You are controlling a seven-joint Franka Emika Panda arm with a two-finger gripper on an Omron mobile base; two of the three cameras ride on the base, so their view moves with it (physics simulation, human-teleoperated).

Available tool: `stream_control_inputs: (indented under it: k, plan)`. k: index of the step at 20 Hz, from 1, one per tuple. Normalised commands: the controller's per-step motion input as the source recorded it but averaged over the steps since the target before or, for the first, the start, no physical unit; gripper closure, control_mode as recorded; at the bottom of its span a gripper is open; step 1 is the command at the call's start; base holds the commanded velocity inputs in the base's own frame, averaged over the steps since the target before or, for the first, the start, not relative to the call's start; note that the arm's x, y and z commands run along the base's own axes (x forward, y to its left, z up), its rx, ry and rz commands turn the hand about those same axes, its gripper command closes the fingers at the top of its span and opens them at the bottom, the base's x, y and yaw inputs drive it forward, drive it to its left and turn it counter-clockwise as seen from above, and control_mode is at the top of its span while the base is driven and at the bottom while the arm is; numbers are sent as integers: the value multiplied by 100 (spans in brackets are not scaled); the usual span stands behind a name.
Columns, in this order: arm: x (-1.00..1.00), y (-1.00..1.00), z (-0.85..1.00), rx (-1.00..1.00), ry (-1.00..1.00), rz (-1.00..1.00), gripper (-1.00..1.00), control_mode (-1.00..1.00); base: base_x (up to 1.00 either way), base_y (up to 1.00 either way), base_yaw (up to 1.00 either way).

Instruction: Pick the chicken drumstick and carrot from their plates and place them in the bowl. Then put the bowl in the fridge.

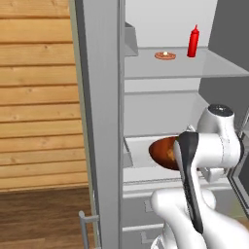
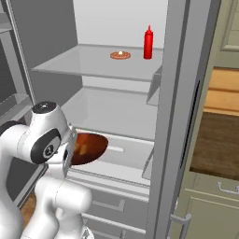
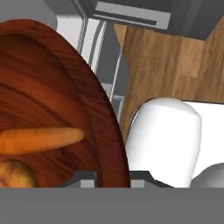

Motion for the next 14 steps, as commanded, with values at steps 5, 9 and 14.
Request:
stream_control_inputs:
  k: [5, 9, 14]
  plan:
    - [19, -22, 56, 0, -45, 11, 100, -100, 0, 0, 0]
    - [92, -10, 11, 0, -10, 7, 100, -100, 0, 0, 0]
    - [100, -16, 0, 0, -3, 6, 100, -100, 0, 0, 0]
